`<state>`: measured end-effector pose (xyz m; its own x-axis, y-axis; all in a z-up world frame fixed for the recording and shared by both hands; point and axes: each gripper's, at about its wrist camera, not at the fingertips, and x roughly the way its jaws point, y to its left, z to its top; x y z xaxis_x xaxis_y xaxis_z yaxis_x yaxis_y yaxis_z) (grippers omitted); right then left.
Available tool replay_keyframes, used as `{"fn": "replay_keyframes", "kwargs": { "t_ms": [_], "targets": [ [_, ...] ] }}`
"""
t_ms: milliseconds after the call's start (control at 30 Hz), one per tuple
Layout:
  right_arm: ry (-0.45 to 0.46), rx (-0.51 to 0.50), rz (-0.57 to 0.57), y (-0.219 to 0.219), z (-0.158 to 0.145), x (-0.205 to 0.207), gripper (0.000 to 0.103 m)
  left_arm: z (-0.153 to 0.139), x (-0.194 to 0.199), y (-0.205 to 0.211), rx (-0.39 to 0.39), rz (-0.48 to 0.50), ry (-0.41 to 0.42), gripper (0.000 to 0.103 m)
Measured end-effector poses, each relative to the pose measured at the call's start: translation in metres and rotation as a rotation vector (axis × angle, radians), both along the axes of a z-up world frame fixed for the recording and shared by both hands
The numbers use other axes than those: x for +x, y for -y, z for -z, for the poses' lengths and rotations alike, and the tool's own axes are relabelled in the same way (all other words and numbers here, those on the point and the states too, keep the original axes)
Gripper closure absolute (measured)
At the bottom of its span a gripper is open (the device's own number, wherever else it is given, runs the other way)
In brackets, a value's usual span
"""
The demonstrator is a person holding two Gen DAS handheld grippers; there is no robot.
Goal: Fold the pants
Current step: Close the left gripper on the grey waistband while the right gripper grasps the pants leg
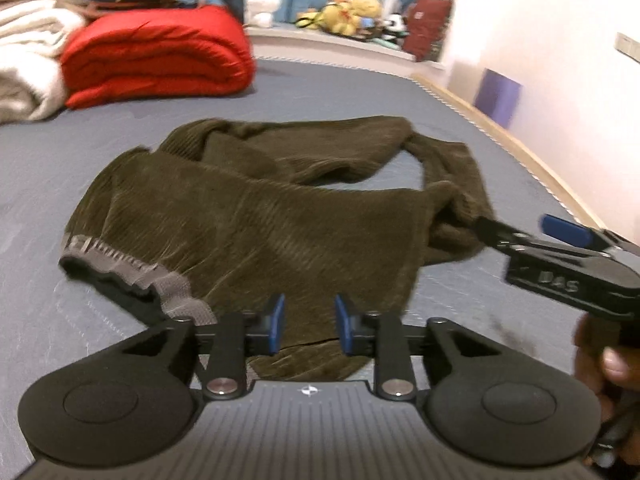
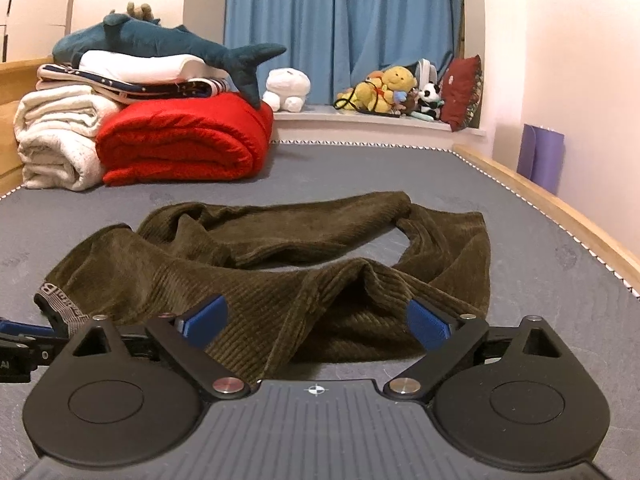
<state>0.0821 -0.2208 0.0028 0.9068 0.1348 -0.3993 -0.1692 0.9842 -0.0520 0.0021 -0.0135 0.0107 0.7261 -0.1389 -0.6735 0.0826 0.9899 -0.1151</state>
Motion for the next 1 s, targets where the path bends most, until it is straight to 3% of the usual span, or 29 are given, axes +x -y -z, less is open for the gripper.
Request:
{"fn": "replay_keyframes", "kwargs": {
  "t_ms": [100,200,267,333,367,533,567,633,800,1000],
  "targets": [
    [0.006,0.007,-0.016,0.000,-0.002,-0.003,0.009,-0.009,0.001,0.005,0.008,0.054,0.002,0.079],
    [0.012,0.007,-0.018,-0.001,-0.004,-0.004,0.018,-0.013,0.006,-0.002,-0.003,0.080,0.011,0.086],
    [0.011,0.012,-0.019,0.000,-0.004,-0.003,0.033,-0.011,0.015,-0.013,0.002,0.079,0.019,0.096],
    [-0.003,0.030,-0.026,0.003,-0.004,-0.002,0.072,-0.004,0.026,-0.028,-0.007,0.066,0.004,0.101],
    [-0.013,0.042,-0.029,0.004,-0.003,-0.002,0.073,0.003,0.032,-0.038,-0.014,0.054,-0.008,0.101],
    [-0.040,0.064,-0.038,0.008,-0.002,0.000,0.071,0.034,0.049,-0.063,-0.048,-0.053,-0.091,0.101],
    [-0.041,0.063,-0.041,0.007,-0.001,0.000,0.068,0.036,0.051,-0.064,-0.052,-0.060,-0.100,0.101],
    [-0.045,0.055,-0.050,0.005,0.000,0.000,0.054,0.038,0.054,-0.066,-0.048,-0.062,-0.100,0.098],
    [-0.066,0.055,-0.069,-0.003,0.003,0.005,0.052,0.046,0.063,-0.073,-0.053,-0.097,-0.135,0.091],
    [-0.132,0.078,-0.078,-0.009,0.014,0.016,0.052,0.060,0.067,-0.081,-0.091,-0.158,-0.193,0.057]
  ]
}}
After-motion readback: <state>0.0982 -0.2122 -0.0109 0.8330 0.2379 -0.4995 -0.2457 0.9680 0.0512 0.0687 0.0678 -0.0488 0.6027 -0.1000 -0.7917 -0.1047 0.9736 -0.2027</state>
